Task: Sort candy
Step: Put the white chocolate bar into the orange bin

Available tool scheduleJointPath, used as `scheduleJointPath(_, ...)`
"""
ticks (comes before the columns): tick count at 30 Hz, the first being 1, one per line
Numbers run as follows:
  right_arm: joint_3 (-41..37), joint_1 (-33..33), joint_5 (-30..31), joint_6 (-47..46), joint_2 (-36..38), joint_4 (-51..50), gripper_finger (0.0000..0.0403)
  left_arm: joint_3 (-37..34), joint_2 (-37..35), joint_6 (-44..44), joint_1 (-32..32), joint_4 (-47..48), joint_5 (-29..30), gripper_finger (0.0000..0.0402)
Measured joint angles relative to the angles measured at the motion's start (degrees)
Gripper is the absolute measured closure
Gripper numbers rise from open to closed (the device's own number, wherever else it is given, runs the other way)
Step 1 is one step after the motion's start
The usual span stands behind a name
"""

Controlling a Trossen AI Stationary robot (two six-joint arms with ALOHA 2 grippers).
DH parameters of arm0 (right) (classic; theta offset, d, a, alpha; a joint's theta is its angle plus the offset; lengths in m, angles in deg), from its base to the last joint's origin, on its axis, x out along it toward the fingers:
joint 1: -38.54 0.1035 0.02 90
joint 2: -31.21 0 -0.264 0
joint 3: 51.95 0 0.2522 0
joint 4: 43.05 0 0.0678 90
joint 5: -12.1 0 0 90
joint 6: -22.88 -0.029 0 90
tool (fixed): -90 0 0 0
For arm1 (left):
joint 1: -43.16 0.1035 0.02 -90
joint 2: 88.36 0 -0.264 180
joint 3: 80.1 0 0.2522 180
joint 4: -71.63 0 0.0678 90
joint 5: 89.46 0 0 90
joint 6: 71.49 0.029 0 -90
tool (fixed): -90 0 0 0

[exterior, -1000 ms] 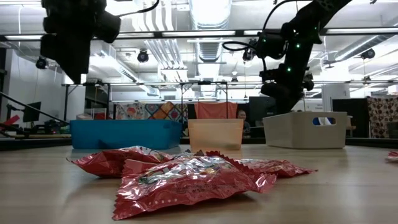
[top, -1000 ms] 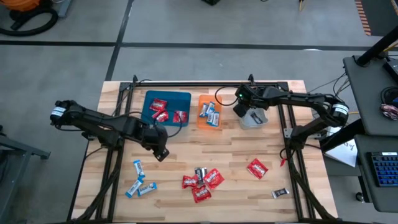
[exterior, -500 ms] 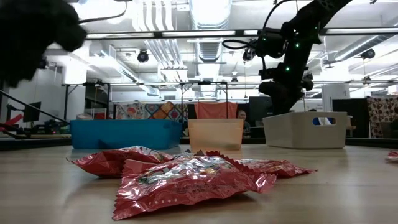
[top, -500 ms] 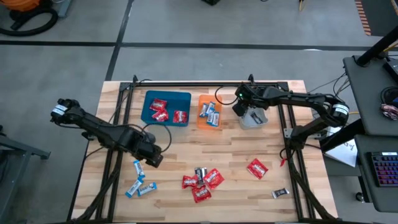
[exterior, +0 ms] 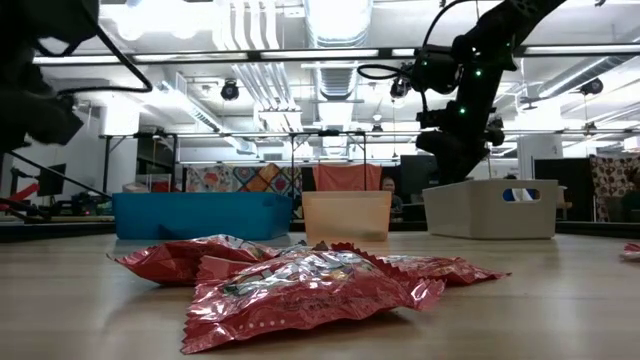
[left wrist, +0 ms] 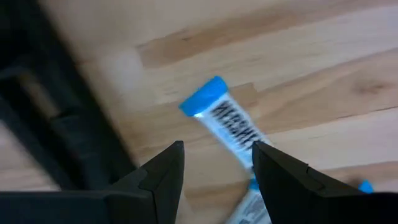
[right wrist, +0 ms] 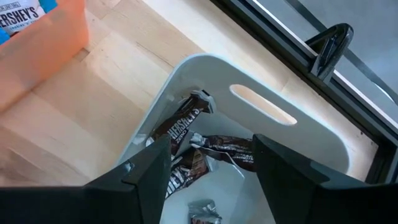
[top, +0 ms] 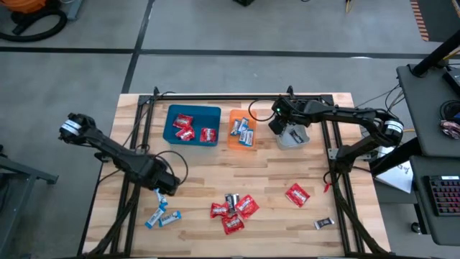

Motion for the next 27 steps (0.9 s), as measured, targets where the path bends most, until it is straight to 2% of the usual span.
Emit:
scheduleJointPath(5, -0.02, 0.00, -0.40, -0.63, 0.00, -0.04, 0.0188, -4.23, 0.00, -1.85, -1.16, -10.49, 0.10, 0.0229)
scheduleJointPath(11, -0.02, 0.00, -0.40, -0.94, 0.00, -0.07, 0.0188, -6.69, 1.19, -3.76, -2.56, -11.44, 0.20, 0.0229)
scheduleJointPath(15, -0.02, 0.02, -0.42, -1.03, 0.00, -0.07, 0.0188, -7.56, 3.36, -3.47, -3.40, -17.07, 1.12, 0.0229)
scheduleJointPath(19, -0.02, 0.02, -0.43, -1.38, 0.00, -0.05, 0.0188, -7.72, 6.35, -1.77, -3.46, -18.43, 0.66, 0.0232)
scheduleJointPath(23, -0.02, 0.13, -0.44, -1.51, 0.02, -0.26, 0.0188, -6.33, 8.39, 1.11, -3.43, -17.12, 0.42, 0.0250)
scheduleJointPath(27, -0.02, 0.54, -0.44, -1.54, 0.02, -0.49, 0.0188, -4.93, 8.18, 4.31, -3.50, -16.26, 2.32, 0.0291)
